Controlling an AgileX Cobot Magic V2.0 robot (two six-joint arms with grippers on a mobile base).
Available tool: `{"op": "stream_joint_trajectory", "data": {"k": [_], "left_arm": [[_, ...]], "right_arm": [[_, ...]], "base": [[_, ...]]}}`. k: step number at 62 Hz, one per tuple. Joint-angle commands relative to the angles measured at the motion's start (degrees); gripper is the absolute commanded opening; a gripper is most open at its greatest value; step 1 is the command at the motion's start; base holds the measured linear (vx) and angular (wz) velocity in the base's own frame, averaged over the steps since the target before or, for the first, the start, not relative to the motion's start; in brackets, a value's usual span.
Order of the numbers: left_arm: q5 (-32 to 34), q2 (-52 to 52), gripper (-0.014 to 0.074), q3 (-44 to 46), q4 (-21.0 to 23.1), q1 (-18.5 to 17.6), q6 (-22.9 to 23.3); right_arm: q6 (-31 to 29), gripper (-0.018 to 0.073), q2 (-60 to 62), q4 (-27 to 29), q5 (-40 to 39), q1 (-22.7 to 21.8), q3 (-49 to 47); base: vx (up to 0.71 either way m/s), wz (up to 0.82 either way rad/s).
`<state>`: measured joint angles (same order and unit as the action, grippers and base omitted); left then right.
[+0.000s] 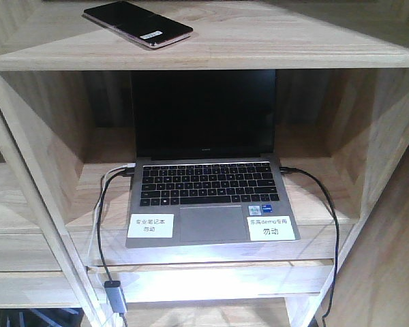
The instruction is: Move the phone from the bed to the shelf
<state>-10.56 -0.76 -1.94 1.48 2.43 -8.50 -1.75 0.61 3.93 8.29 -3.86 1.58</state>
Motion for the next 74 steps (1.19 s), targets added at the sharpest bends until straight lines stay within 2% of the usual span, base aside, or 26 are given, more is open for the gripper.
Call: {"op": "stream_joint_trajectory", "data": {"k": [1,74], "left_arm": [[4.15,-0.77,0.0001,1.22,0.52,-0.20,0.33],[4.15,-0.77,0.0001,1.22,0.52,-0.20,0.33]], "right_arm": [[-0.51,-0.0006,0.70,-0.46,-3.74,-0.29,0.26],[-0.29,-0.0006,0.70,-0.27,-4.38,-0.29,0.26]], "base": [[0.00,0.00],[0.00,0.00]]}}
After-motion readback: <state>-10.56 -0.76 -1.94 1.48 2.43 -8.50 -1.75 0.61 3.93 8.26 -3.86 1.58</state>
